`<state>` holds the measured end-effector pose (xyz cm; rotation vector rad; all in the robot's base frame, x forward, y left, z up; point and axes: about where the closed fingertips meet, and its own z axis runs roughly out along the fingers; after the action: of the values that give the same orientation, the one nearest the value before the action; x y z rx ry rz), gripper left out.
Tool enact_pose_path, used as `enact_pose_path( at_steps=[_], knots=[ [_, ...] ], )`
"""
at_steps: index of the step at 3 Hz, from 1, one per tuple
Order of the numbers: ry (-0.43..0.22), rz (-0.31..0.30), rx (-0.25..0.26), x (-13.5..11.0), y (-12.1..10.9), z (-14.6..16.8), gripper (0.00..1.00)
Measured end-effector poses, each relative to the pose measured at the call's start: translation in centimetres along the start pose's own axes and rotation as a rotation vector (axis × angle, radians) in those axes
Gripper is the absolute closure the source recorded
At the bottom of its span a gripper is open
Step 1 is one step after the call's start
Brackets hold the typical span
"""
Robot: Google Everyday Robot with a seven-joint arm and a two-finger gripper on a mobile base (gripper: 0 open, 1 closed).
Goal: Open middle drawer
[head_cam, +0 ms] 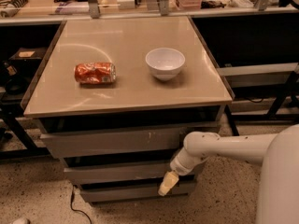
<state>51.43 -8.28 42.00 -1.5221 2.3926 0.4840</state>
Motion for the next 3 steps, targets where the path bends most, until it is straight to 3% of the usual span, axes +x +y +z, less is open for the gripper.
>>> enact_pose_path(
  at_steps=[1,2,3],
  knots=[
    [0.015,0.026,-0.044,0.4,1.5,0.9,0.0],
    [0.015,0.026,-0.044,0.3,1.6,0.6,0.0],
    [0.035,0.074,-0.076,1.8,5.0,-1.2,0.0]
  ],
)
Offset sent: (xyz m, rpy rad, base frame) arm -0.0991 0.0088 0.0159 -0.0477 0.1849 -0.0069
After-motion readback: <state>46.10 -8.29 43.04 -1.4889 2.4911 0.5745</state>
